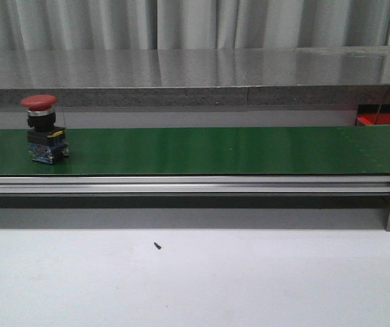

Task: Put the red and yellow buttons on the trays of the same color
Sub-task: 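Release the red button on the belt, lower left gripper onto another red button, then carry the second red button onto the conveyor start and open the left gripper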

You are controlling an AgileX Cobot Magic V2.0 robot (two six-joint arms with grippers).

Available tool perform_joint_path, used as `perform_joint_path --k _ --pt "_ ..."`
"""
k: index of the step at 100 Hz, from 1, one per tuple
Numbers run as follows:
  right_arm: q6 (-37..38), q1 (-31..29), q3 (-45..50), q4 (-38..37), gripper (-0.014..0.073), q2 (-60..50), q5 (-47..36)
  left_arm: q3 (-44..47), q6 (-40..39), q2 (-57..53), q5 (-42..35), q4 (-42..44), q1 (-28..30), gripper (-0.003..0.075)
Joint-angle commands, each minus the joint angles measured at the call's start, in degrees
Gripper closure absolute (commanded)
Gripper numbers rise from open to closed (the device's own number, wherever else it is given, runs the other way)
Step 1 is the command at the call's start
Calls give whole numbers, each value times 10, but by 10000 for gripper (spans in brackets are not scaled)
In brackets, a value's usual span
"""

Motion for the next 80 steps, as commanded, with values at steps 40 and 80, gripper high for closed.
perform_joint_path --k 40,80 --pt "-5 1 -15 2 662 -1 -33 -16 -2 -192 32 -57 -39 739" --pt "-5 1 -15 2 662 -1 -33 -16 24 -219 67 -57 -213 739"
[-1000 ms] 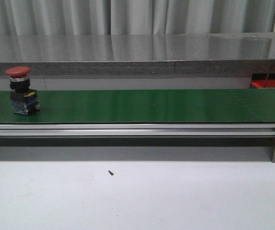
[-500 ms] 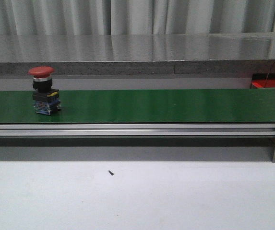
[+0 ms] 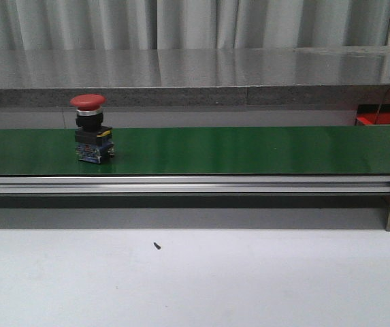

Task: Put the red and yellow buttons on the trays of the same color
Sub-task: 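Carry the second red button onto the conveyor start and open the left gripper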

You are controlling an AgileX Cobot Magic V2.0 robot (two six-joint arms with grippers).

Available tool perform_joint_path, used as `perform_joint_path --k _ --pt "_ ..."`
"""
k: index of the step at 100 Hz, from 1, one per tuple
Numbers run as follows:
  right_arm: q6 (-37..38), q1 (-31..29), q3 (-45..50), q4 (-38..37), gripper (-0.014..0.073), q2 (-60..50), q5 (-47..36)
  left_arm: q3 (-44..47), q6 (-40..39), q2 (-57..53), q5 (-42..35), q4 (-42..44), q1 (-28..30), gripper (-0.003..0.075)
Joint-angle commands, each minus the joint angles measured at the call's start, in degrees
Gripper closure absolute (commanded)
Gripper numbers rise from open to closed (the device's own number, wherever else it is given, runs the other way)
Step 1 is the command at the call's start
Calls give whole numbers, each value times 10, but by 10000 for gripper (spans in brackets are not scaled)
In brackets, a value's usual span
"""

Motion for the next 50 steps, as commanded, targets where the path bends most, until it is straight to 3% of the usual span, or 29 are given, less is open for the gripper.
perform_joint_path --k 1,26,50 --pt "-5 1 -15 2 662 -1 -33 -16 6 -23 -26 -11 -34 739" --pt "-5 1 -15 2 662 -1 -33 -16 6 13 -27 -12 -91 739" --pt "-5 1 -15 2 662 -1 -33 -16 6 44 -10 -12 -109 718"
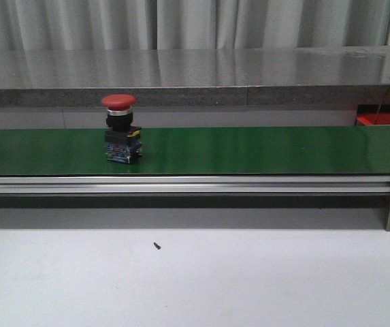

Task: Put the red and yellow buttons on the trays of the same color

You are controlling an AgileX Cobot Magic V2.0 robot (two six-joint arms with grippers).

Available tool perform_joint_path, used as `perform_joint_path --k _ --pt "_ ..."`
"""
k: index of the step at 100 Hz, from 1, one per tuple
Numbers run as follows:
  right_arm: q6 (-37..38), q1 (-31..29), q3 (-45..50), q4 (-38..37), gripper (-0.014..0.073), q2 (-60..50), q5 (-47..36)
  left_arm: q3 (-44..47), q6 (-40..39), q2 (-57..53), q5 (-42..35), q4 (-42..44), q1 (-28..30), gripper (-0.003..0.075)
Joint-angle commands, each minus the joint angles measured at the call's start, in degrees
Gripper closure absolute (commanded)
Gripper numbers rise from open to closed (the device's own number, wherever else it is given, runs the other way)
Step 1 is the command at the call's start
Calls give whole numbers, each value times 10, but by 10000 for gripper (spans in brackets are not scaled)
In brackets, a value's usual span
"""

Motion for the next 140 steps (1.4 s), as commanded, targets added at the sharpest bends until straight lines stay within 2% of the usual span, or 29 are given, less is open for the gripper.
perform_joint_path --k 1,8,15,34,44,81,115,129,138,140 --pt "-5 1 -15 2 662 -1 -33 -16 3 -16 -14 -9 -7 709" --pt "-5 1 -15 2 662 -1 -33 -16 3 -13 -9 -9 -8 651" --pt "-5 1 -15 2 662 -1 -33 -16 5 -12 -5 -9 -9 552" --pt "-5 1 -15 2 662 -1 -33 -16 13 -23 -6 -10 -13 165" --pt "-5 1 -15 2 662 -1 -33 -16 16 -42 -8 -19 -14 72" --pt "-5 1 -15 2 662 -1 -33 5 99 -220 -19 -98 -14 68" --pt "-5 1 -15 2 662 -1 -33 193 116 -477 -70 -104 -14 78" --pt "-5 1 -15 2 662 -1 -34 285 116 -572 -70 -104 -14 177" --pt "-5 1 -15 3 662 -1 -47 338 117 -628 -69 -104 -14 309" --pt "-5 1 -15 3 662 -1 -49 349 118 -640 -68 -104 -14 358"
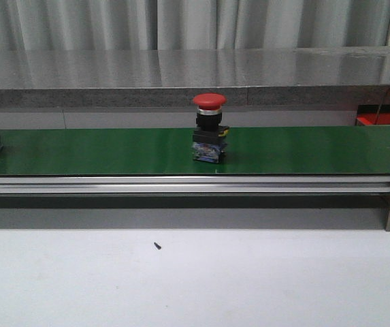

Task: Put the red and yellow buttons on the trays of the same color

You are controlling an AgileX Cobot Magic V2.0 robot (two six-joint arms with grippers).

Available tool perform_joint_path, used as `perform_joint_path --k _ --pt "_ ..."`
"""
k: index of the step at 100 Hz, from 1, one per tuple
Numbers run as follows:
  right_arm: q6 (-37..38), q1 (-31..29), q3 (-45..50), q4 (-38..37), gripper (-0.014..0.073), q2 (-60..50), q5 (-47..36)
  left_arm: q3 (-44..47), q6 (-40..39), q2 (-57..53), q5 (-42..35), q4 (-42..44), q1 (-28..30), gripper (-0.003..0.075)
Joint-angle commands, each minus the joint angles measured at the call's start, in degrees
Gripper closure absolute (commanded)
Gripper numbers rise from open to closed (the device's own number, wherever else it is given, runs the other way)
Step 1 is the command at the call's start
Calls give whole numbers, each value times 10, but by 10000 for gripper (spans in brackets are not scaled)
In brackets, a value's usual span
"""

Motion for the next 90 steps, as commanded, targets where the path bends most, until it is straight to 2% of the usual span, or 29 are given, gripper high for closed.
perform_joint_path --k 1,20,33,40,47,57,64,69,90 --pt "-5 1 -15 3 662 -1 -49 31 4 -50 -37 -13 -4 371" --pt "-5 1 -15 13 662 -1 -48 105 7 -131 -35 -13 -4 735" --pt "-5 1 -15 32 649 -1 -42 125 7 -150 -37 -13 -4 740" --pt "-5 1 -16 45 578 0 -34 125 7 -150 -38 -13 -4 739" --pt "-5 1 -17 54 428 5 -34 125 7 -150 -45 -13 -4 739" --pt "-5 1 -27 63 141 24 -29 125 7 -150 -50 -13 -4 739" --pt "-5 1 -42 68 22 49 -17 125 7 -150 -50 -13 -4 739" --pt "-10 1 -58 72 -2 71 -2 125 7 -150 -50 -13 -4 740" --pt "-74 1 -142 129 3 194 42 125 7 -150 -50 -13 -4 739"
